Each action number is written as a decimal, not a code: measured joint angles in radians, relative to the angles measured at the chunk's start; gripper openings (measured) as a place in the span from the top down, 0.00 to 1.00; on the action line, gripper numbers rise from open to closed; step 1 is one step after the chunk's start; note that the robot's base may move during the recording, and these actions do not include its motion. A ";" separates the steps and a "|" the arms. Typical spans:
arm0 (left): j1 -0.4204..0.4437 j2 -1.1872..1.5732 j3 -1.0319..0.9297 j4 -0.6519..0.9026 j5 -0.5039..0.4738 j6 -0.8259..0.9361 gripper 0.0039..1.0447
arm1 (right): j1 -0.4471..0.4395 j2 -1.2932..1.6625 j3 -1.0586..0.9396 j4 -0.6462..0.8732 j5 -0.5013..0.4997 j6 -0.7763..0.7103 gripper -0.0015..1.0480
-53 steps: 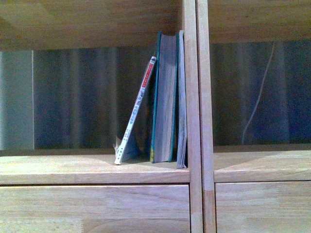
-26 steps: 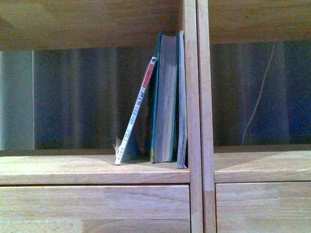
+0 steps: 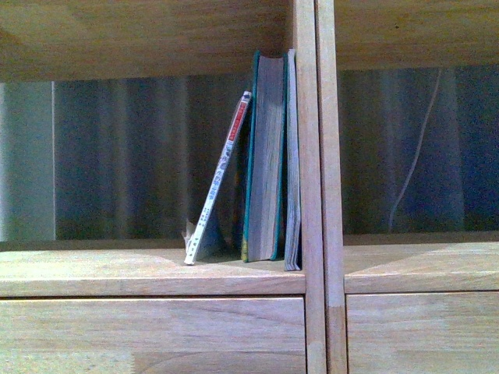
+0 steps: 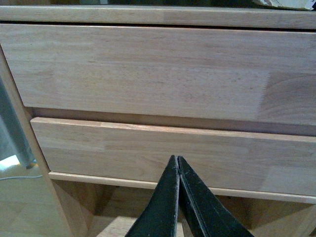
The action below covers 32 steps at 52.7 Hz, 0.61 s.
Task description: Organize books on shelf
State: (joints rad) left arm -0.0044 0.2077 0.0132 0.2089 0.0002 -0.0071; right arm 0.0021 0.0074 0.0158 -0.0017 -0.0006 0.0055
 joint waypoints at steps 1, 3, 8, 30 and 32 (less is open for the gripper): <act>0.000 -0.004 0.000 -0.003 0.000 0.000 0.98 | 0.000 0.000 0.000 0.000 0.000 0.000 0.97; 0.000 -0.011 0.000 -0.011 -0.001 0.000 0.98 | 0.000 0.000 0.000 0.000 0.000 0.000 0.97; 0.000 -0.029 0.000 -0.029 -0.001 0.000 0.98 | 0.000 0.000 0.000 0.000 0.000 0.000 0.97; 0.000 -0.201 0.000 -0.207 -0.001 0.000 0.98 | 0.000 -0.001 0.000 0.000 0.000 0.000 0.97; 0.000 -0.201 0.000 -0.207 -0.001 0.000 0.98 | 0.000 -0.001 0.000 0.000 0.000 0.000 0.97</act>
State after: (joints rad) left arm -0.0044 0.0063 0.0135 0.0021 -0.0006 -0.0067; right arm 0.0021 0.0063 0.0158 -0.0017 -0.0006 0.0055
